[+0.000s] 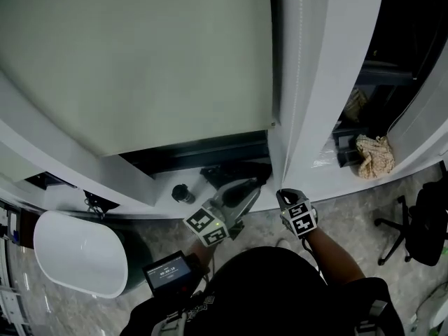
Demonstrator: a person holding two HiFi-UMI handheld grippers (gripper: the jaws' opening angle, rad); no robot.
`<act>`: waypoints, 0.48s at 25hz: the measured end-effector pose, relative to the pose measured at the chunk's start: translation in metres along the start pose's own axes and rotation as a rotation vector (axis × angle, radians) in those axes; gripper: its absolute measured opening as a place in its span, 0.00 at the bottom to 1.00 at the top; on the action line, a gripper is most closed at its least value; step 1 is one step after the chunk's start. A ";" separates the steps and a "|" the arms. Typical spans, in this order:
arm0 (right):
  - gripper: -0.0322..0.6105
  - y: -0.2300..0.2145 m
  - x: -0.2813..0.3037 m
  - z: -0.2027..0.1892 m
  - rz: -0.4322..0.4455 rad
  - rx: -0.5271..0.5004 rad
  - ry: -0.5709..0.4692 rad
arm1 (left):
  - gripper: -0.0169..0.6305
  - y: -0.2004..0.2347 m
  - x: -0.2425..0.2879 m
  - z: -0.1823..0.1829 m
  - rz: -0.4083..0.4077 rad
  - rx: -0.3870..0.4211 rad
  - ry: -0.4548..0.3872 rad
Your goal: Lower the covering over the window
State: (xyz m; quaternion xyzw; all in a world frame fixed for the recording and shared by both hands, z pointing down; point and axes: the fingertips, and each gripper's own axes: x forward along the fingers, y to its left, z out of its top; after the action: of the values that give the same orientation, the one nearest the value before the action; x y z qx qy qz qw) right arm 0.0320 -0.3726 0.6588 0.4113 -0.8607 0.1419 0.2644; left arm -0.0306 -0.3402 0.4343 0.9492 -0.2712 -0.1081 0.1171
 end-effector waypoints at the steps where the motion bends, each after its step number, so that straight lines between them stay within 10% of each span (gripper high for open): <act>1: 0.07 0.000 0.000 -0.001 -0.002 0.000 0.001 | 0.15 -0.003 0.010 0.014 -0.029 0.006 -0.028; 8: 0.08 0.023 -0.002 0.002 0.005 -0.086 -0.011 | 0.18 -0.027 0.061 0.121 -0.175 0.084 -0.219; 12: 0.08 0.059 0.009 -0.047 0.104 -0.177 0.174 | 0.19 -0.044 0.075 0.154 -0.230 0.114 -0.268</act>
State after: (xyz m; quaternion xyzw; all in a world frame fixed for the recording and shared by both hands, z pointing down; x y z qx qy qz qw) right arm -0.0026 -0.3201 0.7011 0.3274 -0.8638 0.1138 0.3655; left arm 0.0120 -0.3700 0.2652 0.9562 -0.1798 -0.2307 0.0128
